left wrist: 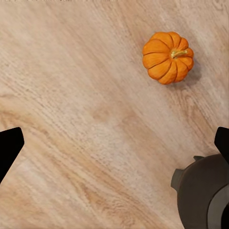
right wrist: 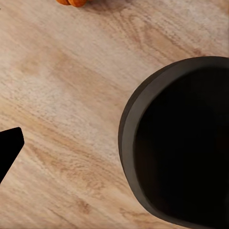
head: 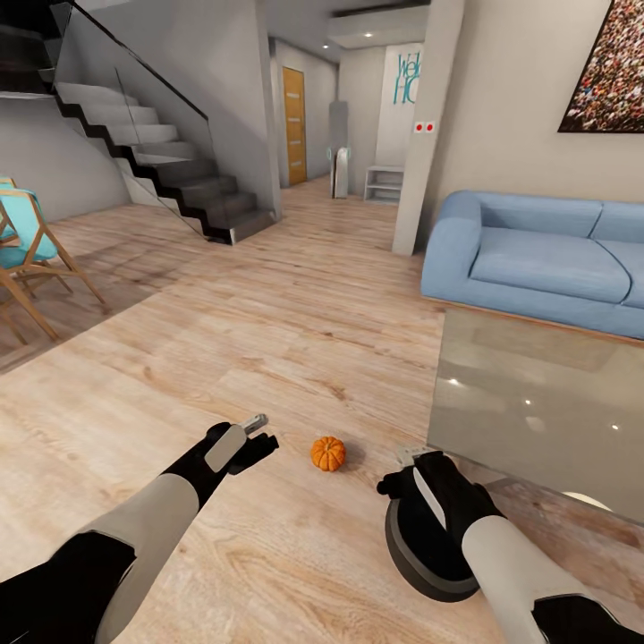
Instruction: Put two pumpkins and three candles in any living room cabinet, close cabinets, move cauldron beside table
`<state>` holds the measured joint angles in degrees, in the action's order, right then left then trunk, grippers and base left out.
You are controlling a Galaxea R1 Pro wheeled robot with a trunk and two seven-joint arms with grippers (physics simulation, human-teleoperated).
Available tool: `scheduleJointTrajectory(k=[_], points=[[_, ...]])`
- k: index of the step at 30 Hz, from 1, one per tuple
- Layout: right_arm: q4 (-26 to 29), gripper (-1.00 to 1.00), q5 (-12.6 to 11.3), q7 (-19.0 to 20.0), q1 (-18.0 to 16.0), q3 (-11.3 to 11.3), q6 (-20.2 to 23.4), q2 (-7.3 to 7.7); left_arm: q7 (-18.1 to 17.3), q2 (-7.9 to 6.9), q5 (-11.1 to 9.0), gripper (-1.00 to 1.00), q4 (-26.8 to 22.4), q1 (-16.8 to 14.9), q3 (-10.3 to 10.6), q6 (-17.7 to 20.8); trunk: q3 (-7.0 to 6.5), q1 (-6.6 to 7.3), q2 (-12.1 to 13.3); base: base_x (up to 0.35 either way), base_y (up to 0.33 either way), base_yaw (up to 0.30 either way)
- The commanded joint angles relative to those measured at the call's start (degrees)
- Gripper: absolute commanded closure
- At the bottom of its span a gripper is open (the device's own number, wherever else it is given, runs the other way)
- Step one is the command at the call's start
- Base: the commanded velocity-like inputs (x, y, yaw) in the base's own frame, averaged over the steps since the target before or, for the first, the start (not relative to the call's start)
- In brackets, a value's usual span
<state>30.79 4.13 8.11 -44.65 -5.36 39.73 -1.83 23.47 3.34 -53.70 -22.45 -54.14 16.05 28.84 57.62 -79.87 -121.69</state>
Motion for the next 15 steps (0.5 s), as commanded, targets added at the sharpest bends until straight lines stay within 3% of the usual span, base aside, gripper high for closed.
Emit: scheduleJointTrajectory(k=[1, 5, 10, 15], points=[[0.0, -1.00, 0.0, 0.0, 0.0, 0.0, 0.0, -0.01, 0.0, 0.00, 0.0, -1.00, 0.0, 0.0, 0.0, 0.0, 0.00, 0.00, 0.0, 0.000, 0.000, 0.000], [-0.1, -1.00, 0.0, 0.0, 0.0, 0.1, 0.0, -0.12, 0.0, -0.10, 0.0, -1.00, 0.2, 0.0, 0.0, 0.0, -0.36, 0.44, 0.8, 0.000, 0.000, 0.000], [-0.5, -1.00, 0.0, 0.0, 0.1, -0.3, 0.0, -0.35, 0.0, -2.11, -0.3, -1.00, 0.4, 0.0, -0.1, 0.2, -1.26, 1.54, 2.8, 0.000, 0.000, 0.000], [-0.7, -1.00, 0.3, 0.1, 0.2, -5.4, -0.1, -0.54, 0.0, -4.85, -0.4, -1.00, 2.4, 0.4, 0.0, 0.6, -2.15, 2.64, 4.8, 0.000, 0.000, 0.000]])
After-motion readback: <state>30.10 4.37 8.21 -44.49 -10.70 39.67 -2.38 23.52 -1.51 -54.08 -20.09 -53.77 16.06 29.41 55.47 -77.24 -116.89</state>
